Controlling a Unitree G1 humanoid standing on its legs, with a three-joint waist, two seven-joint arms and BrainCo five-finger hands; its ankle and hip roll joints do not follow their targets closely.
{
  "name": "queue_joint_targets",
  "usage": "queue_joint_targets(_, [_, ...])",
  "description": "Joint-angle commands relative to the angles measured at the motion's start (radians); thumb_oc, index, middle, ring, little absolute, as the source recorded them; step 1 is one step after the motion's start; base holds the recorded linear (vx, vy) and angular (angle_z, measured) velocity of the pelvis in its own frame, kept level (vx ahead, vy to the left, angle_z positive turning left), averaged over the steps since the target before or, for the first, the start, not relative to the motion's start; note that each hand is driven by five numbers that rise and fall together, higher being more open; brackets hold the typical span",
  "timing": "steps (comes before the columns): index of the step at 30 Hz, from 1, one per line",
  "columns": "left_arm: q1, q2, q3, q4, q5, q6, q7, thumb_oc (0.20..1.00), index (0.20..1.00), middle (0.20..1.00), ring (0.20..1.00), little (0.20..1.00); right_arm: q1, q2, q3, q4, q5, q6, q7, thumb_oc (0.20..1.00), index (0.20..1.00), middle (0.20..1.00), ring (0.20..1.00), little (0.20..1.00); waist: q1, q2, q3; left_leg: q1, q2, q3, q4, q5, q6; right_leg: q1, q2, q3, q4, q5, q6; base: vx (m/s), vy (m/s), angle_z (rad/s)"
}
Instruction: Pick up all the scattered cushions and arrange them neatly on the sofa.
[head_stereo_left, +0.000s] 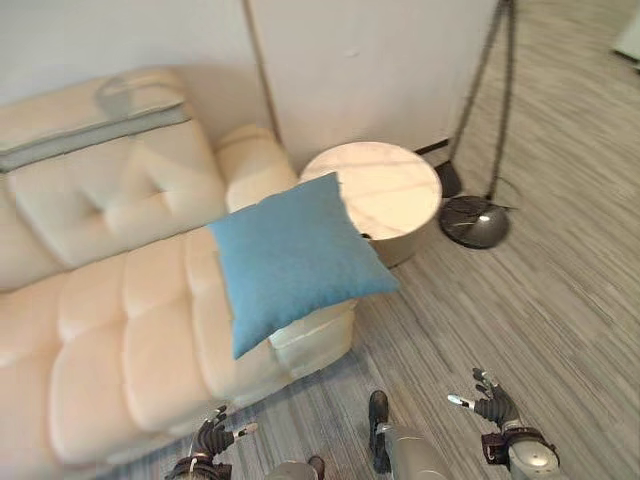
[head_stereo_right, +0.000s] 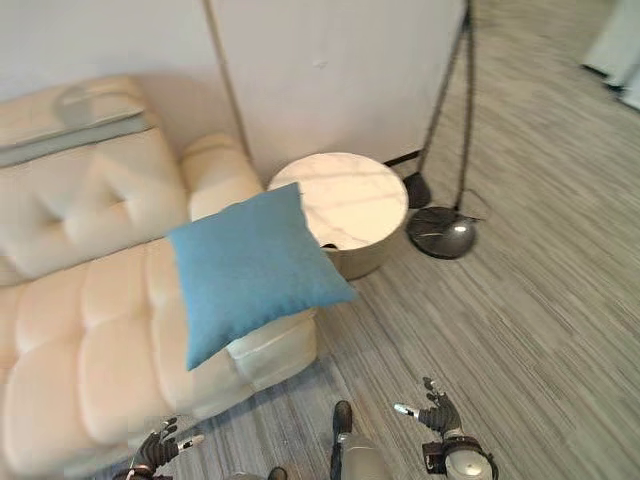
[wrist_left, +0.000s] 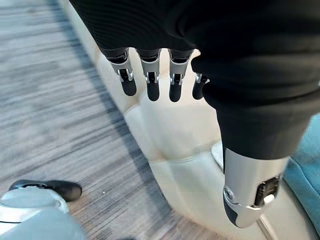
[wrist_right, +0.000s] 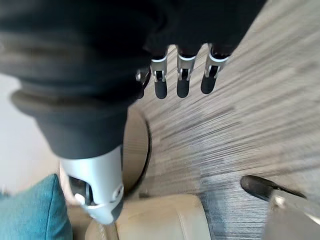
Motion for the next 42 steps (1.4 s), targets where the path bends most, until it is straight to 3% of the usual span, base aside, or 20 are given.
queue_joint_targets(1, [-0.035,0.028,0.010,-0.034,-0.019,-0.027,0.004,1.000,1.000,1.000,1.000,1.000,0.009,-0.024,-0.013,-0.063,0.031,-0.044,0.001,1.000,1.000,1.000,1.000,1.000,-0.018,0.003,0.002,-0.098,0.046,0.156,0.154,0.087,-0.042,0.164,-0.049,-0.023,-0.026,-0.073,-0.020,0.16,-0.107,0.54])
queue_joint_targets(3, [-0.043,0.032,0.003,-0.036,-0.019,-0.027,0.003,1.000,1.000,1.000,1.000,1.000,0.016,-0.026,-0.017,-0.048,0.036,-0.040,-0.006,1.000,1.000,1.000,1.000,1.000,-0.017,-0.002,-0.001,-0.118,0.100,0.232,0.091,0.060,-0.025,0.205,-0.058,-0.058,-0.041,-0.102,-0.020,0.22,-0.042,0.13])
queue_joint_targets(4, [-0.042,0.035,-0.001,-0.041,-0.015,-0.026,0.002,1.000,1.000,1.000,1.000,1.000,0.017,-0.027,-0.020,-0.046,0.036,-0.037,-0.008,1.000,1.000,1.000,1.000,1.000,-0.012,-0.006,-0.006,-0.135,0.104,0.241,0.046,0.048,-0.019,0.217,-0.063,-0.070,-0.048,-0.109,-0.019,0.28,0.024,0.50])
queue_joint_targets(8, [-0.043,0.041,-0.005,-0.060,-0.007,-0.026,0.005,1.000,1.000,1.000,1.000,1.000,0.019,-0.036,-0.028,-0.036,0.025,-0.032,-0.021,1.000,1.000,1.000,1.000,1.000,0.003,-0.002,-0.014,-0.216,0.150,0.267,-0.149,0.174,-0.074,0.290,-0.051,-0.083,-0.070,-0.155,-0.006,0.31,0.090,0.92])
queue_joint_targets(9, [-0.042,0.040,-0.003,-0.062,-0.007,-0.024,0.007,1.000,1.000,1.000,1.000,1.000,0.016,-0.037,-0.027,-0.032,0.021,-0.030,-0.022,1.000,1.000,1.000,1.000,1.000,0.009,-0.001,-0.011,-0.230,0.158,0.279,-0.188,0.214,-0.073,0.298,-0.049,-0.086,-0.072,-0.151,-0.007,0.26,0.154,-0.09])
queue_joint_targets(11, [-0.031,0.037,0.003,-0.068,-0.010,-0.022,0.006,1.000,1.000,1.000,1.000,1.000,0.018,-0.037,-0.025,-0.036,0.004,-0.023,-0.016,1.000,1.000,1.000,1.000,1.000,0.016,0.014,-0.019,-0.214,0.175,0.277,-0.238,0.244,-0.083,0.322,-0.046,-0.078,-0.064,-0.168,0.003,0.29,0.215,-0.20])
queue_joint_targets(13, [-0.020,0.031,0.006,-0.065,-0.005,-0.017,0.004,1.000,1.000,1.000,1.000,1.000,0.023,-0.033,-0.025,-0.036,-0.012,-0.018,-0.014,1.000,1.000,1.000,1.000,1.000,0.019,0.017,-0.033,-0.209,0.164,0.257,-0.211,0.252,-0.080,0.333,-0.059,-0.068,-0.050,-0.173,0.011,0.30,0.258,-0.49])
queue_joint_targets(15, [-0.021,0.036,0.005,-0.058,0.005,-0.015,-0.002,1.000,1.000,1.000,1.000,1.000,0.023,-0.026,-0.024,-0.038,-0.018,-0.013,-0.004,1.000,1.000,1.000,1.000,1.000,0.023,0.007,-0.041,-0.196,0.151,0.255,-0.190,0.229,-0.065,0.331,-0.079,-0.045,-0.025,-0.169,0.019,0.31,0.303,-0.53])
queue_joint_targets(16, [-0.020,0.047,0.005,-0.064,0.012,-0.015,-0.006,1.000,1.000,1.000,1.000,1.000,0.024,-0.020,-0.019,-0.047,-0.032,-0.010,0.003,1.000,1.000,1.000,1.000,1.000,0.026,-0.004,-0.044,-0.171,0.132,0.257,-0.180,0.194,-0.041,0.320,-0.105,-0.032,0.033,-0.166,0.029,0.25,0.259,-0.47])
queue_joint_targets(20, [-0.022,0.052,0.006,-0.071,0.012,-0.014,-0.005,1.000,1.000,1.000,1.000,1.000,0.022,-0.015,-0.014,-0.053,-0.034,-0.011,0.005,1.000,1.000,1.000,1.000,1.000,0.028,-0.008,-0.043,-0.159,0.118,0.260,-0.176,0.177,-0.024,0.298,-0.119,-0.022,0.091,-0.147,0.035,0.10,0.164,-0.36])
queue_joint_targets(21, [-0.030,0.072,0.016,-0.089,0.006,-0.014,0.003,1.000,1.000,1.000,1.000,1.000,0.007,-0.006,-0.004,-0.064,-0.034,-0.015,0.010,1.000,1.000,1.000,1.000,1.000,0.028,-0.009,-0.021,-0.115,0.089,0.259,-0.171,0.133,0.016,0.209,-0.142,0.008,0.270,-0.077,0.041,0.12,0.272,-0.20])
queue_joint_targets(23, [-0.032,0.076,0.028,-0.093,-0.006,-0.013,0.008,1.000,1.000,1.000,1.000,1.000,-0.001,0.002,0.002,-0.062,-0.036,-0.014,0.007,1.000,1.000,1.000,1.000,1.000,0.026,-0.006,-0.007,-0.090,0.079,0.254,-0.170,0.115,0.031,0.161,-0.151,0.008,0.313,-0.056,0.033,0.13,0.209,-0.27])
queue_joint_targets(28, [-0.022,0.072,0.040,-0.090,-0.028,-0.021,0.013,1.000,1.000,1.000,1.000,1.000,-0.003,-0.015,-0.011,-0.058,-0.037,-0.012,-0.006,1.000,1.000,1.000,1.000,1.000,-0.003,-0.002,0.011,-0.033,0.045,0.207,-0.194,0.100,0.034,0.087,-0.072,0.026,0.168,-0.082,0.027,0.12,0.037,0.17])
queue_joint_targets(31, [-0.030,0.073,0.055,-0.085,-0.034,-0.026,0.022,1.000,1.000,1.000,1.000,1.000,-0.002,-0.034,-0.025,-0.076,-0.044,-0.015,-0.020,1.000,1.000,1.000,1.000,1.000,-0.022,-0.017,0.022,-0.014,0.012,0.168,-0.199,0.091,0.032,0.046,-0.027,0.084,0.042,-0.034,0.047,0.09,-0.032,0.31])
queue_joint_targets(37, [-0.021,0.085,0.088,-0.114,-0.055,-0.039,0.014,1.000,1.000,1.000,1.000,1.000,-0.014,-0.102,-0.092,-0.170,-0.027,-0.028,-0.029,1.000,1.000,1.000,1.000,1.000,-0.005,-0.022,-0.023,-0.008,0.005,0.137,-0.216,0.091,0.010,0.140,-0.037,0.077,-0.086,0.000,0.035,0.08,-0.081,0.52])
queue_joint_targets(42, [-0.034,0.102,0.112,-0.121,-0.090,-0.044,0.026,1.000,1.000,1.000,1.000,1.000,-0.057,-0.130,-0.094,-0.224,0.007,-0.030,-0.024,1.000,1.000,1.000,1.000,1.000,0.008,-0.019,-0.028,0.001,0.011,0.130,-0.234,0.096,0.001,0.163,-0.036,0.061,-0.108,-0.001,0.032,0.06,-0.061,0.00])
